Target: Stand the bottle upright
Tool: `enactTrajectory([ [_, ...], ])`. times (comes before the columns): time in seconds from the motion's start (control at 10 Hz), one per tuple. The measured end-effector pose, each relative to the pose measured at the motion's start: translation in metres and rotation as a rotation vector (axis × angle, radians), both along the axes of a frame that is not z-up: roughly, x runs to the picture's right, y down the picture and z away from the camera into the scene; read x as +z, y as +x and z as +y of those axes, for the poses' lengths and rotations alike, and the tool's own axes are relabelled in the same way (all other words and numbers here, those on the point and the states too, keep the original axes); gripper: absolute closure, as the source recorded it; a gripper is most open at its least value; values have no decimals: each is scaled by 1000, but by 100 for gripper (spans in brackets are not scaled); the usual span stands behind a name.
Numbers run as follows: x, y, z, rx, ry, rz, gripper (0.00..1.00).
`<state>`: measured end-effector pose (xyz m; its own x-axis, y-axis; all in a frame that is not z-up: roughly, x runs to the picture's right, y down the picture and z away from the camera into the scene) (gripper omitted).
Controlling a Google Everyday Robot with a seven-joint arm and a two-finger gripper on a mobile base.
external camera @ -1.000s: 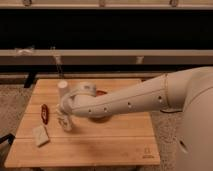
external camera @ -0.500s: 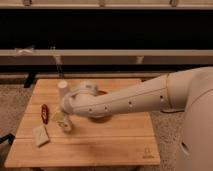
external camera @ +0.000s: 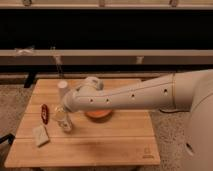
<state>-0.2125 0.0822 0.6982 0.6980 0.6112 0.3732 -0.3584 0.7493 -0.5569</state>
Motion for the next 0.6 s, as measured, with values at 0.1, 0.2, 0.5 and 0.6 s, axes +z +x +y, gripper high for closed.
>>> enactTrajectory([
  [0.1, -2, 0, -1, -5, -7, -12, 20],
  [0.2, -3, 0, -1, -8, -11, -18, 20],
  [0.5, -3, 0, -1, -9, -11, -19, 20],
  [0.6, -2, 0, 0, -9, -13, -19, 20],
])
